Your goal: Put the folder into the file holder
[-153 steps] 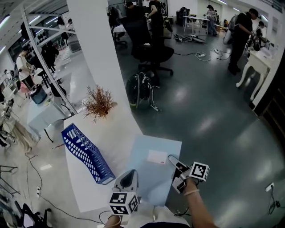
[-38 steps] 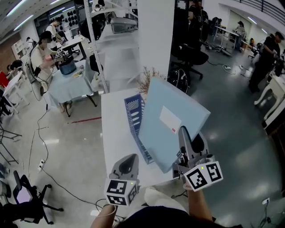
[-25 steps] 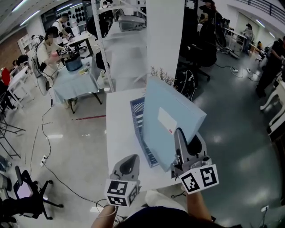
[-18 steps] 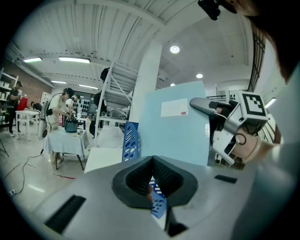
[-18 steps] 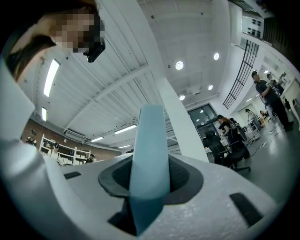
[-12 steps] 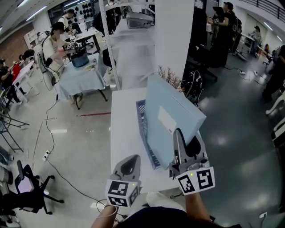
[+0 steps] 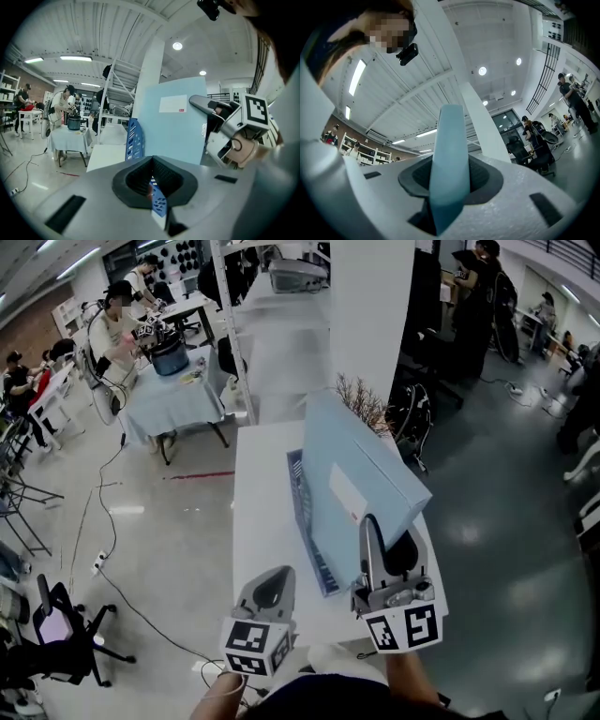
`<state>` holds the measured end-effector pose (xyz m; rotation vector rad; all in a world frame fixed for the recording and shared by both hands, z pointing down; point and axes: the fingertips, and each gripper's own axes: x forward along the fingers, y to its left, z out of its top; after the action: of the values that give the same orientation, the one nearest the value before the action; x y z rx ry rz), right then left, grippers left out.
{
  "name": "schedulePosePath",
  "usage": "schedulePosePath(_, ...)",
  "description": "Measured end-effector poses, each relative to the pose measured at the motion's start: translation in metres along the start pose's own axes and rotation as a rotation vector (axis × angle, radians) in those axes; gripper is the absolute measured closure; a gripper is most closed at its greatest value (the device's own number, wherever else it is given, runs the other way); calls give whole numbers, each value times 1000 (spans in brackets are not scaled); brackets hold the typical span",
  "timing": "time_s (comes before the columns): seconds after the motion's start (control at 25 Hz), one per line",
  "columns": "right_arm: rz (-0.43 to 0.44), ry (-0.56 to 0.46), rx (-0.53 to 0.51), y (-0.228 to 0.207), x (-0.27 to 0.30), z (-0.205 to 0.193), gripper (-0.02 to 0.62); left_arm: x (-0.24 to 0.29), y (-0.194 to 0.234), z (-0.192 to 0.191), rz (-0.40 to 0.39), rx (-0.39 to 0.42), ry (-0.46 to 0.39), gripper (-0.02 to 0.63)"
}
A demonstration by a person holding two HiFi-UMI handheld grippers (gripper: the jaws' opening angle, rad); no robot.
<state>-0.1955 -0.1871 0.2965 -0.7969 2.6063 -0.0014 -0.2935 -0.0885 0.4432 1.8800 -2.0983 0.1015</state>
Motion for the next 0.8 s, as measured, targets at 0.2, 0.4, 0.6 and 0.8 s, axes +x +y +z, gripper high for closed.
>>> schedulePosePath(0.2, 15, -16, -7, -1, 5, -6, 452, 9, 0, -3, -2, -1, 13, 601)
schedulePosePath(0.4, 35, -24, -30, 5, 7, -13, 453, 11, 4, -6, 0, -10, 21, 601)
schedulePosePath(0.6, 45, -28, -37, 6, 11, -20, 451, 19, 10, -3, 2, -16, 17, 601)
schedulePosePath(0.8, 53, -27, -41, 6, 7, -22, 449, 22, 11, -3, 8, -7, 9, 601)
